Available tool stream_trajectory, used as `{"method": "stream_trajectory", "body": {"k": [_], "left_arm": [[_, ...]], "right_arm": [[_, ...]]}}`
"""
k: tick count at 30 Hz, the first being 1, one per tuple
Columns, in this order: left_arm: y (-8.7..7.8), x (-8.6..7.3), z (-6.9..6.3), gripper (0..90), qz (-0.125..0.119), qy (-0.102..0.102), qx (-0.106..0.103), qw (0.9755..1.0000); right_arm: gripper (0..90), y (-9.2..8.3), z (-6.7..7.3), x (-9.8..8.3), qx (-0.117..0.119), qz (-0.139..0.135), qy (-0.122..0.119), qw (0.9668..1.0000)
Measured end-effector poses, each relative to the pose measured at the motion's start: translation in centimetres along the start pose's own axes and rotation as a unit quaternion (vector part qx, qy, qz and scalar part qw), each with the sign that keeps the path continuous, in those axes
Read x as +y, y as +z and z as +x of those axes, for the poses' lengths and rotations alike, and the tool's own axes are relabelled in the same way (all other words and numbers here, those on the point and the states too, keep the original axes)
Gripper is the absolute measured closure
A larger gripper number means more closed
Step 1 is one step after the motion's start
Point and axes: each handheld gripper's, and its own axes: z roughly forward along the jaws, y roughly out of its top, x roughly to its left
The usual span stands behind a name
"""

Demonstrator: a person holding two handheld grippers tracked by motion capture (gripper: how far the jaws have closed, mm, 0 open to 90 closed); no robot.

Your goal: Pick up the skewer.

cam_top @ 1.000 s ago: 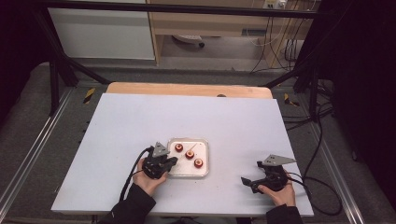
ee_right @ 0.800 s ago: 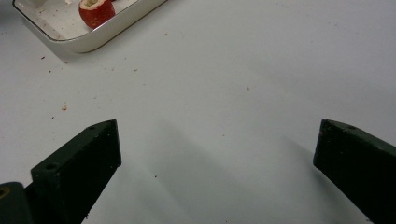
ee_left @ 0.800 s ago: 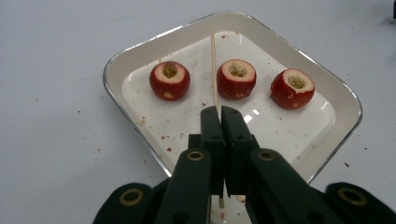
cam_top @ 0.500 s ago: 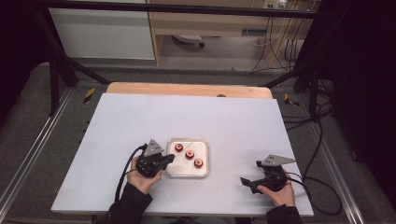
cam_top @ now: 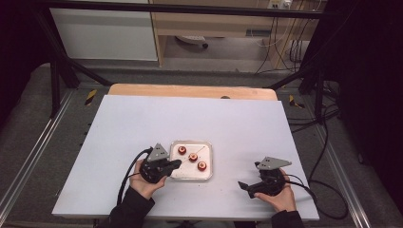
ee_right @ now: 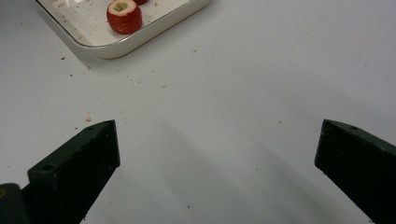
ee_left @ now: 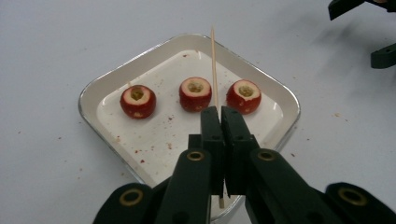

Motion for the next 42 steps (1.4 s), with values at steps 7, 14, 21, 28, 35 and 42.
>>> {"method": "stream_trajectory", "body": {"k": [7,14,21,28,35,42], "left_arm": [[0.1,0.6,-0.9,88.4,0.009,0.019,-0.016,0.9997],[0.4,1.0,-1.6,88.4,0.02,0.035,-0.031,0.9987],[0.8,1.8,-2.3,88.4,0.032,0.058,-0.044,0.9969],[1.2,2.6,-3.1,88.4,0.04,0.076,-0.055,0.9948],[1.8,3.1,-3.9,88.4,0.053,0.093,-0.063,0.9922],[2.3,3.3,-4.6,88.4,0.06,0.098,-0.07,0.9908]], "right_arm": [[2.2,0.5,1.6,1.7,-0.011,0.013,-0.053,0.9984],[7.0,0.9,3.7,3.7,-0.021,0.024,-0.128,0.9913],[11.6,1.4,5.1,5.4,-0.034,0.031,-0.193,0.9801],[18.5,1.8,6.3,6.7,-0.033,0.043,-0.253,0.966],[28.2,2.4,7.2,7.2,-0.033,0.051,-0.321,0.9452],[38.9,2.9,7.5,7.6,-0.025,0.056,-0.389,0.9192]]}}
